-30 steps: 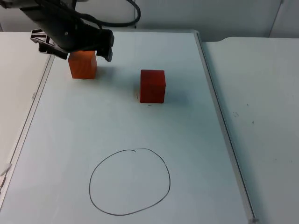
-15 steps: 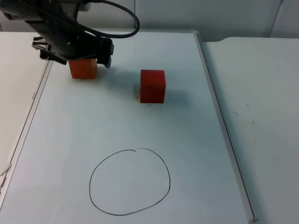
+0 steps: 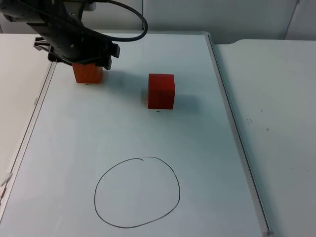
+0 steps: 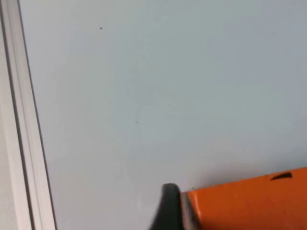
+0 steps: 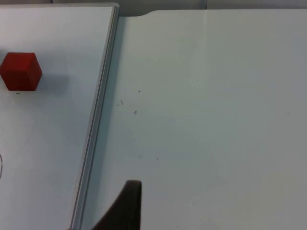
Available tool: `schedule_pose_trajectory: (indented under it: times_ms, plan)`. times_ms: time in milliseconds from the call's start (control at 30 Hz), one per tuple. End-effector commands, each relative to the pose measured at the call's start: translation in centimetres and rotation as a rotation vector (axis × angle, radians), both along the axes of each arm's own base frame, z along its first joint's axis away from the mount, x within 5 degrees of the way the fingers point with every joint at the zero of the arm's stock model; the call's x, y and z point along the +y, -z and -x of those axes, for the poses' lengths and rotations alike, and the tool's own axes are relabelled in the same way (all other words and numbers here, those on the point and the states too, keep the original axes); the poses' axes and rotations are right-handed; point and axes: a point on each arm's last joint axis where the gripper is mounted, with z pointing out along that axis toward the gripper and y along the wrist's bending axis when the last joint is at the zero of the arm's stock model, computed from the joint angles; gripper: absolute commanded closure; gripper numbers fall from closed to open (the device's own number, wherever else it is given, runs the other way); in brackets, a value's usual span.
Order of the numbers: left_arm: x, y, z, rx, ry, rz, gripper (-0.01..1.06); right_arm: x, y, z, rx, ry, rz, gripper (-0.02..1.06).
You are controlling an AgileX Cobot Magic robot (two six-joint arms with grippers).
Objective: Pick up one cube with the left hand and another cube with the right hand. First place the cube in the right hand at the target position, then stack the cube in the left hand on top.
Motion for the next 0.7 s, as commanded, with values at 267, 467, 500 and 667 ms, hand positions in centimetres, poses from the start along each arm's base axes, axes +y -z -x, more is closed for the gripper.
schedule_pose_trajectory:
  times_ms: [267, 467, 500, 667]
  plan:
    - [-0.2, -4.7, 0.2, -0.004, 0.008, 0.010, 1.05, 0.0, 0.0, 0.0, -0.007, 0.008, -0.002, -0.01]
    - [-0.1, -16.0, 2.0, -0.085, 0.026, 0.040, 1.05, 0.0, 0.0, 0.0, -0.007, 0.008, -0.002, -0.01]
    - [0.1, -18.4, 2.7, -0.122, 0.028, 0.049, 1.05, 0.0, 0.0, 0.0, -0.007, 0.008, -0.002, -0.01]
    - [1.2, -26.9, 6.8, -0.271, 0.033, 0.074, 1.05, 0.0, 0.0, 0.0, -0.007, 0.008, -0.002, -0.01]
